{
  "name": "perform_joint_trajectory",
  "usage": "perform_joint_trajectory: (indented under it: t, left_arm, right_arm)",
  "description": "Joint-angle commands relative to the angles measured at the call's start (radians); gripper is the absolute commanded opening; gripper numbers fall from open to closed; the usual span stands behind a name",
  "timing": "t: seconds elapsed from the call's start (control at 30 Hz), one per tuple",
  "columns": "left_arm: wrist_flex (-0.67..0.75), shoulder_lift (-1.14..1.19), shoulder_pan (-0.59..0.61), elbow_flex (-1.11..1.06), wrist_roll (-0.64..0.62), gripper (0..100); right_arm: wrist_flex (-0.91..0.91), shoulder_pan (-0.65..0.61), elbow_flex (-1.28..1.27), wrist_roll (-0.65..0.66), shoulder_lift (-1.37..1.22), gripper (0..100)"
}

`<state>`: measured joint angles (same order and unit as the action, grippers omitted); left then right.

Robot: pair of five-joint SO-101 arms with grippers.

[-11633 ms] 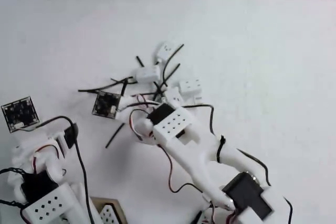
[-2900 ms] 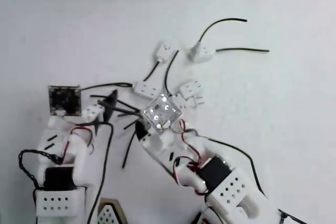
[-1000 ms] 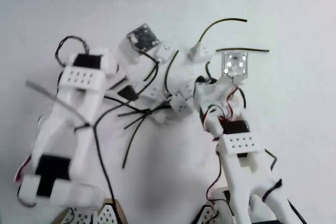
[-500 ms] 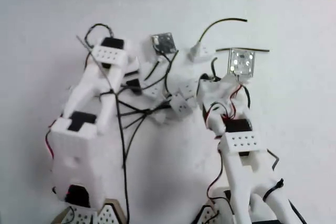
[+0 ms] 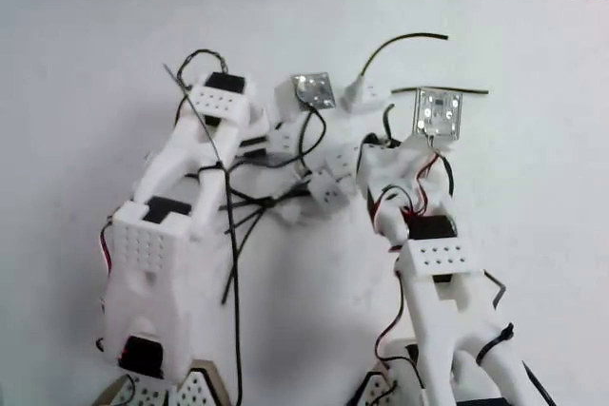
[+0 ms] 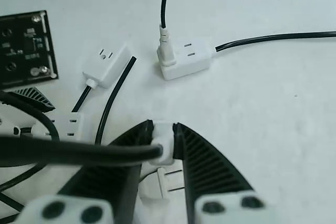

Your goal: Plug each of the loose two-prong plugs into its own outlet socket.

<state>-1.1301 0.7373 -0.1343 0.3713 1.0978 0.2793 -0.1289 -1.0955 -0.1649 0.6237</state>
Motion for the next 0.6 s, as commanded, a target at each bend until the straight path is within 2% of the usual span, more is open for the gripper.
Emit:
perform_joint_trajectory:
  t: [0.0,0.13,0.57]
  left_arm:
    - [-0.08,-0.048,0.002,0.063,0.003,11]
    - [-0.209,-0.09,0.002,0.058,-0.006,9]
    - [-0.531,-0.254,0.015,0.055,-0.295,9]
  right_arm:
    - [-0.016,0.007,0.043,-0.008,0.022,1.7]
    - [-0.016,0.007,0.043,-0.008,0.022,1.7]
    - [-0.016,0.012,0.043,-0.012,0.016,1.7]
